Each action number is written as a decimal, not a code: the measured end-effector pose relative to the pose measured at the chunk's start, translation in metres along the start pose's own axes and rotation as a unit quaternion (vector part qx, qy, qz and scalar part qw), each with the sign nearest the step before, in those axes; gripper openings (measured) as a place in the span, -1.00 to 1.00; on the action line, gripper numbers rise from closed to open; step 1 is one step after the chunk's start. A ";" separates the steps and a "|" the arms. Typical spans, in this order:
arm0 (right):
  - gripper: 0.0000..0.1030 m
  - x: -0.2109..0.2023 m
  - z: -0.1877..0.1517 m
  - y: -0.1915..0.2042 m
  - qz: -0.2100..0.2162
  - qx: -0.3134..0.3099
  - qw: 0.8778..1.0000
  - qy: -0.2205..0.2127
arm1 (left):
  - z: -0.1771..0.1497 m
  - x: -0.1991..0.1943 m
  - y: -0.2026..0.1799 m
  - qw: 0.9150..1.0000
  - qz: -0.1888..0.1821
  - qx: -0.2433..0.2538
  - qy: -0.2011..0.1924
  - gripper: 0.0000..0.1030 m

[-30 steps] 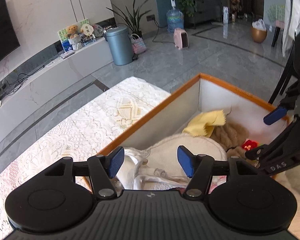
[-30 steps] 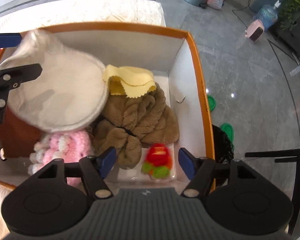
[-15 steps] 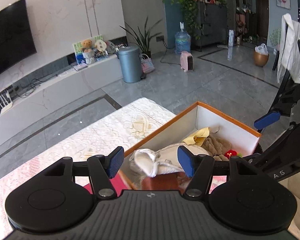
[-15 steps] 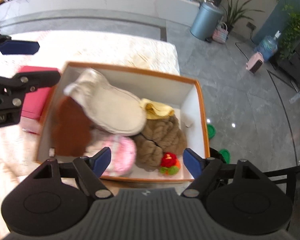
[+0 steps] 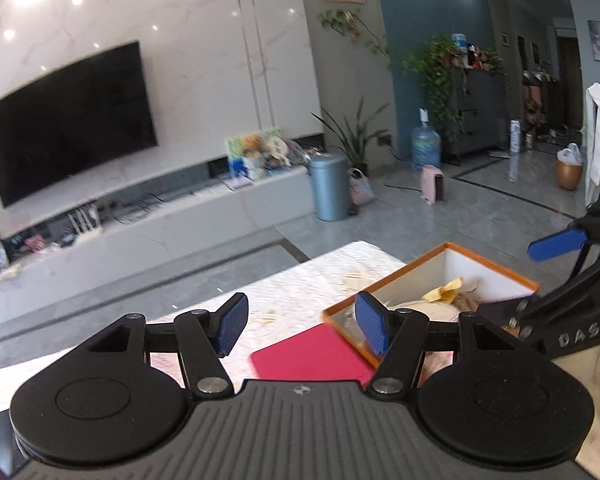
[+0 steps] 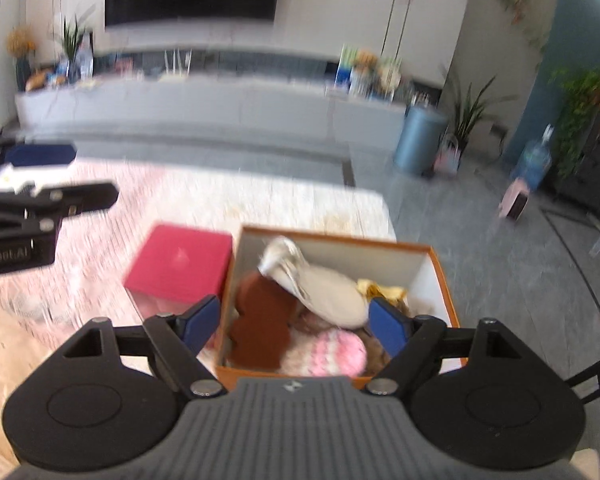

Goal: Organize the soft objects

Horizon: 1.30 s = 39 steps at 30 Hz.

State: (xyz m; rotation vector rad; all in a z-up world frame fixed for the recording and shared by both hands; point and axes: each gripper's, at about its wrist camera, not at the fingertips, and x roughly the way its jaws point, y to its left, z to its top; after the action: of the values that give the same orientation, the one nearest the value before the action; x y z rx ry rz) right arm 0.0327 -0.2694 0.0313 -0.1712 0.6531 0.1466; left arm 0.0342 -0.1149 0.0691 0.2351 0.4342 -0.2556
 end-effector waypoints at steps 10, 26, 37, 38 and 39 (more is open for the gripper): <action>0.69 -0.033 -0.055 0.070 -0.072 0.046 0.989 -0.122 | -0.063 -0.034 0.016 0.995 0.074 -0.062 -0.028 0.51; 0.76 -0.024 -0.129 0.138 -0.125 0.098 0.971 -0.178 | -0.134 -0.042 0.025 0.988 0.095 -0.121 0.024 0.70; 0.80 0.000 -0.153 0.137 -0.117 0.129 0.972 -0.155 | -0.158 -0.041 0.015 0.988 0.091 -0.113 0.046 0.73; 0.80 0.001 -0.154 0.138 -0.118 0.129 0.972 -0.155 | -0.158 -0.040 0.017 0.988 0.092 -0.117 0.049 0.73; 0.80 0.001 -0.154 0.138 -0.117 0.130 0.972 -0.155 | -0.159 -0.040 0.018 0.987 0.092 -0.121 0.050 0.73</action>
State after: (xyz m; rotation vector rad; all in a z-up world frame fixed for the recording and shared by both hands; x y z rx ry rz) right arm -0.0839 -0.1660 -0.1051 0.0281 0.3308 -0.1391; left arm -0.0564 -0.0458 -0.0502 0.0496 0.5352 -0.0095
